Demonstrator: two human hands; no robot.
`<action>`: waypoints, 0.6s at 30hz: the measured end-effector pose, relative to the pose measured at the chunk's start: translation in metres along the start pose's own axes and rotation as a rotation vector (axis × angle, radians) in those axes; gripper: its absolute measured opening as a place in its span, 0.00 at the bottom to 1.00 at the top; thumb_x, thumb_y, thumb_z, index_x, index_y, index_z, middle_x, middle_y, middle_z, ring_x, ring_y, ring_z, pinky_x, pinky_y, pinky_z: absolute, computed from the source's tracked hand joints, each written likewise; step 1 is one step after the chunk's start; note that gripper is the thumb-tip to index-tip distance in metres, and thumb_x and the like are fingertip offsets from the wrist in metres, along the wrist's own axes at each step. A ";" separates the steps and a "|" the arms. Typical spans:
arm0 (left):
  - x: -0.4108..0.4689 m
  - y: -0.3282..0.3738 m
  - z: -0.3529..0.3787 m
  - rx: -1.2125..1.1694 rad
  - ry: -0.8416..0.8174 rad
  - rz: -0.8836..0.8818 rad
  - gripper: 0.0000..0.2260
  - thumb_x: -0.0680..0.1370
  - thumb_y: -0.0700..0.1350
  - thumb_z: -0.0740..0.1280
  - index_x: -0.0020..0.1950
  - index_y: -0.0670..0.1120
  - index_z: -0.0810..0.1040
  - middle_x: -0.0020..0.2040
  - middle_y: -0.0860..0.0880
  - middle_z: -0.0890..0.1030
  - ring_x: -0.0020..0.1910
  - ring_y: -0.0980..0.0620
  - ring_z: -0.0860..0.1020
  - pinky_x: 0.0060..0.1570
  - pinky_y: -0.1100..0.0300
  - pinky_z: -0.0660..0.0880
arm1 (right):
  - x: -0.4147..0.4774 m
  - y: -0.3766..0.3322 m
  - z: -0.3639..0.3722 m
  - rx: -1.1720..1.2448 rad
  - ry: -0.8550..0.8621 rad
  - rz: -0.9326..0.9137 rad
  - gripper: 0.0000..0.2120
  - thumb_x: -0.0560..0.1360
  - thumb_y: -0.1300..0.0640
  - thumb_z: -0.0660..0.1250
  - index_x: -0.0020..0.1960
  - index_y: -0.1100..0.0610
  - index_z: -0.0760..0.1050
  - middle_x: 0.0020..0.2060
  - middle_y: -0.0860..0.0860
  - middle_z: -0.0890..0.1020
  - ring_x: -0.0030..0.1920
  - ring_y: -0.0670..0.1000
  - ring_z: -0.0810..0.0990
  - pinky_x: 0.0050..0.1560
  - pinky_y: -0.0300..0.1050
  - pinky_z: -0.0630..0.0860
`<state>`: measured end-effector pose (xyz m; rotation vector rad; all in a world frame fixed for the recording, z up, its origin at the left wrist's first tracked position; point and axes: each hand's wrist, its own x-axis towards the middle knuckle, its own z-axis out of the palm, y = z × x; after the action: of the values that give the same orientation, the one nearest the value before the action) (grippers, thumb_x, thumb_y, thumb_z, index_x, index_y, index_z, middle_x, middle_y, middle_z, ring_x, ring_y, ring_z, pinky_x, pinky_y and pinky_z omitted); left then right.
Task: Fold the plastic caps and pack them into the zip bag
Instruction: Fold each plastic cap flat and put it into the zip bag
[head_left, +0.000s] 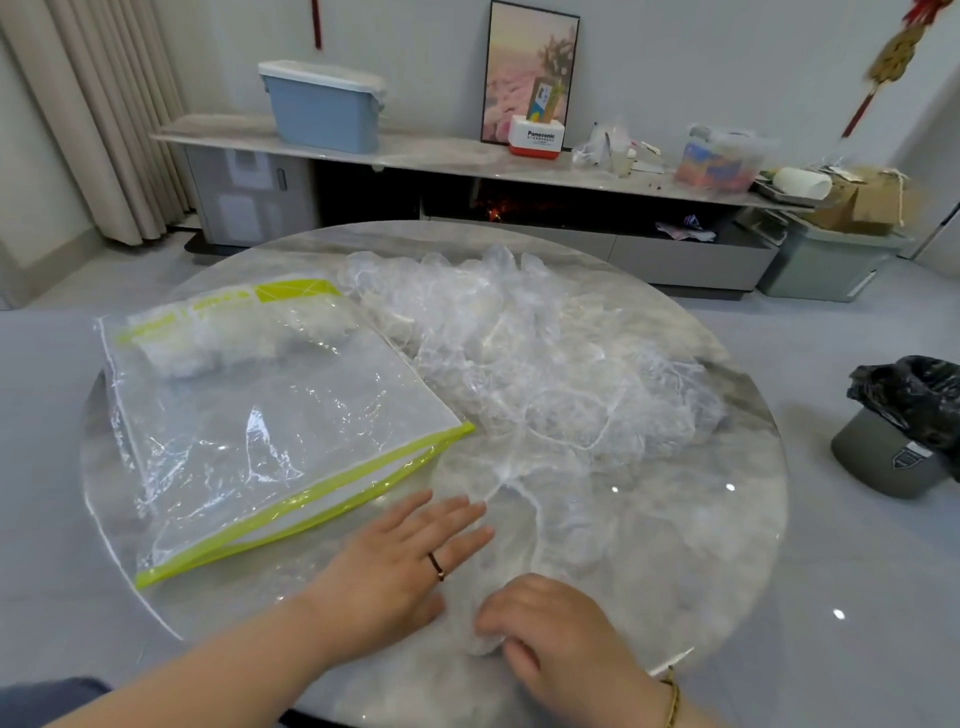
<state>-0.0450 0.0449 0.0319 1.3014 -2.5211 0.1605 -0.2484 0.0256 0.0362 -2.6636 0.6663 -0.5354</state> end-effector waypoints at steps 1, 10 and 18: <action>0.001 -0.001 -0.001 -0.023 -0.012 0.000 0.22 0.62 0.50 0.62 0.55 0.51 0.77 0.53 0.53 0.82 0.54 0.55 0.78 0.61 0.59 0.63 | 0.001 -0.002 0.001 0.009 -0.020 -0.002 0.12 0.64 0.58 0.61 0.46 0.47 0.70 0.39 0.42 0.80 0.41 0.41 0.73 0.40 0.30 0.70; -0.006 -0.011 -0.004 -0.130 -0.006 -0.125 0.16 0.62 0.47 0.54 0.30 0.55 0.83 0.37 0.63 0.82 0.34 0.65 0.80 0.40 0.71 0.69 | -0.005 0.023 -0.030 -0.155 -0.237 0.232 0.33 0.59 0.39 0.57 0.62 0.49 0.67 0.58 0.43 0.74 0.59 0.38 0.70 0.65 0.27 0.53; -0.005 -0.013 -0.005 -0.784 -0.064 -0.742 0.11 0.65 0.55 0.61 0.34 0.48 0.76 0.32 0.52 0.73 0.31 0.59 0.68 0.34 0.64 0.67 | 0.001 0.028 -0.033 -0.213 -0.041 0.380 0.18 0.71 0.48 0.52 0.49 0.50 0.79 0.48 0.44 0.81 0.50 0.45 0.79 0.49 0.31 0.71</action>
<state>-0.0307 0.0421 0.0348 1.7180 -1.6474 -0.9233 -0.2726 -0.0059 0.0532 -2.6289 1.2422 -0.3181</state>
